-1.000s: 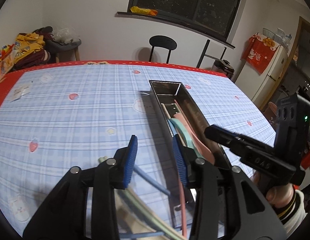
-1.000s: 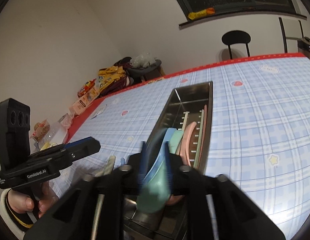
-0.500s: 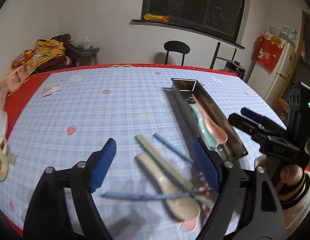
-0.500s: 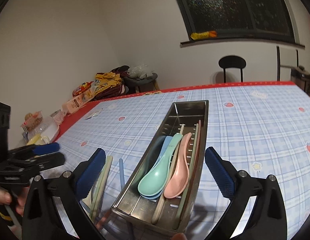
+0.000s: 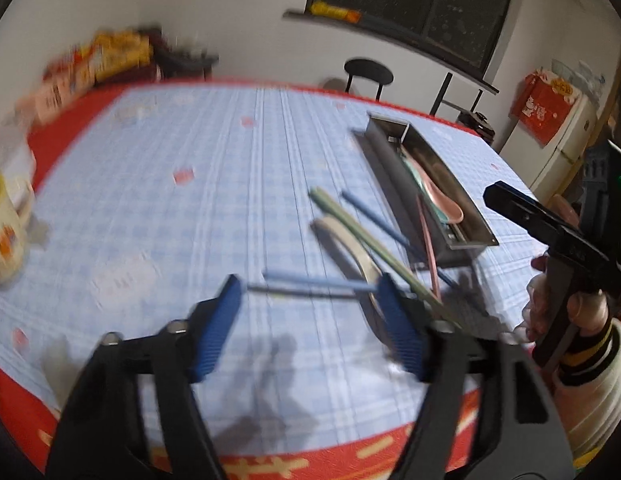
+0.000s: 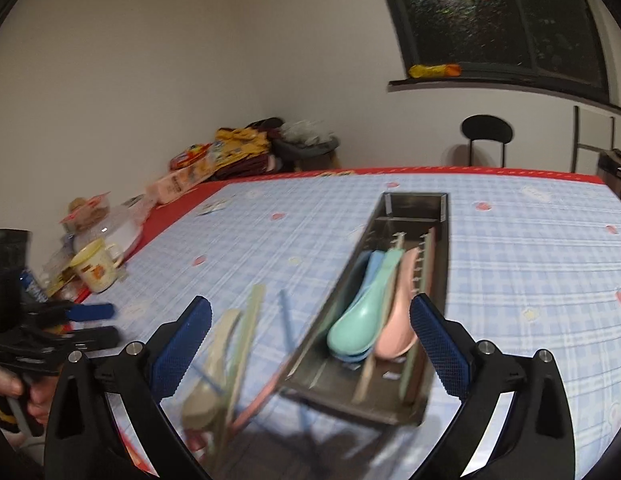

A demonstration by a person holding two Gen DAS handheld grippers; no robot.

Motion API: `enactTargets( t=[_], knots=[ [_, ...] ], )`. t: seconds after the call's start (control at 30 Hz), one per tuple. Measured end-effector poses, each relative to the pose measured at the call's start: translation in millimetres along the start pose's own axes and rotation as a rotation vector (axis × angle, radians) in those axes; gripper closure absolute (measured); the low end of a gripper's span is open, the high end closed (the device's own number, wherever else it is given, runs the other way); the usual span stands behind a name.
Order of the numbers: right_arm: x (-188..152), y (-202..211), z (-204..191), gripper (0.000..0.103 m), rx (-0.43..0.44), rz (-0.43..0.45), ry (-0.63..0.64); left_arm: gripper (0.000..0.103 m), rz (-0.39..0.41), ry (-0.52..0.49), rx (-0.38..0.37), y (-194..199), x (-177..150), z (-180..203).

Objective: Organize utensils
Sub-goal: 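Move both tools back over the remaining beige spoon and chopsticks, then grasp a blue chopstick with the left tool and lift it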

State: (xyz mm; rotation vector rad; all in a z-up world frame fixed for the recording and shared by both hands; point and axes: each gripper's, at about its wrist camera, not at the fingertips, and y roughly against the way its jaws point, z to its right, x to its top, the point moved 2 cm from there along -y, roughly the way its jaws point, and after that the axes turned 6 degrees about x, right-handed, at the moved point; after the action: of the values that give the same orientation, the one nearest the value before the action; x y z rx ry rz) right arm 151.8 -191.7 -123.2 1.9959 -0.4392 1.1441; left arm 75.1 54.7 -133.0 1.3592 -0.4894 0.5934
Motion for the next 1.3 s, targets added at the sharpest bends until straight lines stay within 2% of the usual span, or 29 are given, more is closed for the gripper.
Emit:
enactTargets(
  t=[0.07,0.17,0.27,0.4,0.63,0.77,0.83,0.9,1.03,1.13,1.3],
  knots=[
    [-3.5,-3.0,-3.7,0.031,-0.009,-0.026,0.002,0.050,-0.049,0.087,-0.061,-11.1,-4.1,-5.6],
    [-9.1,-5.5,-7.7,0.041,-0.013,-0.049,-0.005,0.055,-0.094,0.206,-0.140,-23.7,-5.7,-8.6],
    [-12.2,-5.4,-12.0,0.041,-0.026,-0.062,0.000,0.056,-0.111,0.319,-0.187,-34.0,-1.5,-10.0],
    [-12.0,-0.8,-14.5,0.041,-0.031,-0.062,0.008,0.056,-0.131,0.382,-0.179,-45.3,2.4,-5.2],
    [-11.8,8.1,-9.7,0.041,-0.035,-0.053,-0.001,0.055,-0.167,0.411,-0.108,-65.2,4.6,6.9],
    [-12.8,10.5,-5.6,0.041,-0.034,-0.051,-0.009,0.054,-0.151,0.391,-0.048,-71.9,7.4,13.8],
    [-13.1,12.2,-4.3,0.041,-0.034,-0.049,-0.012,0.057,-0.144,0.378,-0.016,-75.0,10.0,17.7],
    [-13.7,13.4,-3.3,0.041,-0.032,-0.049,-0.013,0.068,-0.144,0.374,-0.006,-77.5,10.6,18.4],
    [-15.1,13.2,-3.4,0.043,-0.022,-0.061,-0.004,0.073,-0.137,0.388,-0.025,-80.7,10.5,17.1],
    [-17.2,10.0,-5.7,0.051,-0.013,-0.082,0.006,0.079,-0.125,0.389,-0.052,-81.1,9.9,14.6],
    [-20.9,0.5,-11.1,0.065,0.007,-0.118,0.017,0.081,-0.102,0.373,-0.088,-72.0,9.4,7.9]
  ],
)
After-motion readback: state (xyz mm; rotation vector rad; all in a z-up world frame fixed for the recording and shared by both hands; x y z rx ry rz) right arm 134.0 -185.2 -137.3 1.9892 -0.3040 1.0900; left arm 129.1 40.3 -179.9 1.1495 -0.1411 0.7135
